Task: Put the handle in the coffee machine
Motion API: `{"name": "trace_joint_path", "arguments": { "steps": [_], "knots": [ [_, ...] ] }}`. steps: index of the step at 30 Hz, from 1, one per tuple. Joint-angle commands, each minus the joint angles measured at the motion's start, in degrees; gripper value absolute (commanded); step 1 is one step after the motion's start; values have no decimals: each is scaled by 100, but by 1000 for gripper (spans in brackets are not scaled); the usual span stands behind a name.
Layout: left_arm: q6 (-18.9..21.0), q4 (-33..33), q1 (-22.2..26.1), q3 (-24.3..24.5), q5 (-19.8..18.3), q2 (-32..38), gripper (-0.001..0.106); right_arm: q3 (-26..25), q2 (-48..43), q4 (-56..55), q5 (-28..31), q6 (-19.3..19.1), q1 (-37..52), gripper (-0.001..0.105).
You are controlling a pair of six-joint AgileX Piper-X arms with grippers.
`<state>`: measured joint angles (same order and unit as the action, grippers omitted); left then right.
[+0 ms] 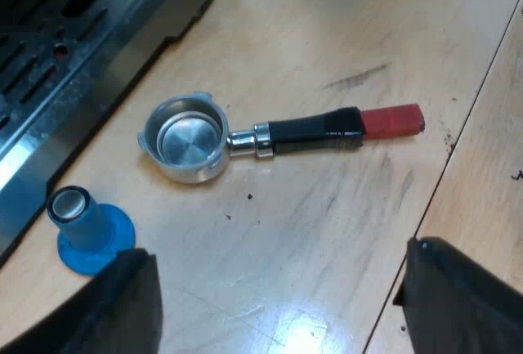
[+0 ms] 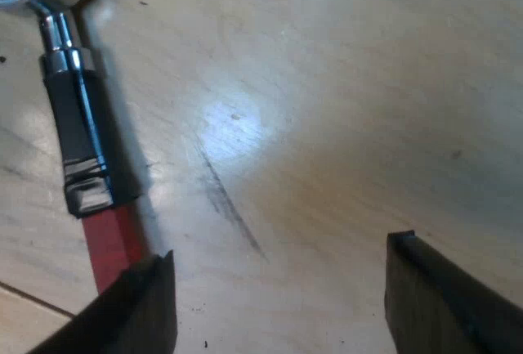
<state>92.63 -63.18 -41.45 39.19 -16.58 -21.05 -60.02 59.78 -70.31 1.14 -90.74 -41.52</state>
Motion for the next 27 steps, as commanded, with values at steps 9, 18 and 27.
{"name": "trace_joint_path", "arguments": {
  "steps": [9, 18, 27],
  "knots": [
    [-207, 373, -34, -308, -575, -17, 64, 109, 309, 306, 32, 431, -18, 56],
    [-207, 801, -34, -665, -665, -20, 64, 845, 309, 1037, 23, 863, -18, 56],
    [-207, 998, -34, -873, -1043, -20, 64, 1257, 371, 1476, 23, 867, -18, 56]
  ]
}}
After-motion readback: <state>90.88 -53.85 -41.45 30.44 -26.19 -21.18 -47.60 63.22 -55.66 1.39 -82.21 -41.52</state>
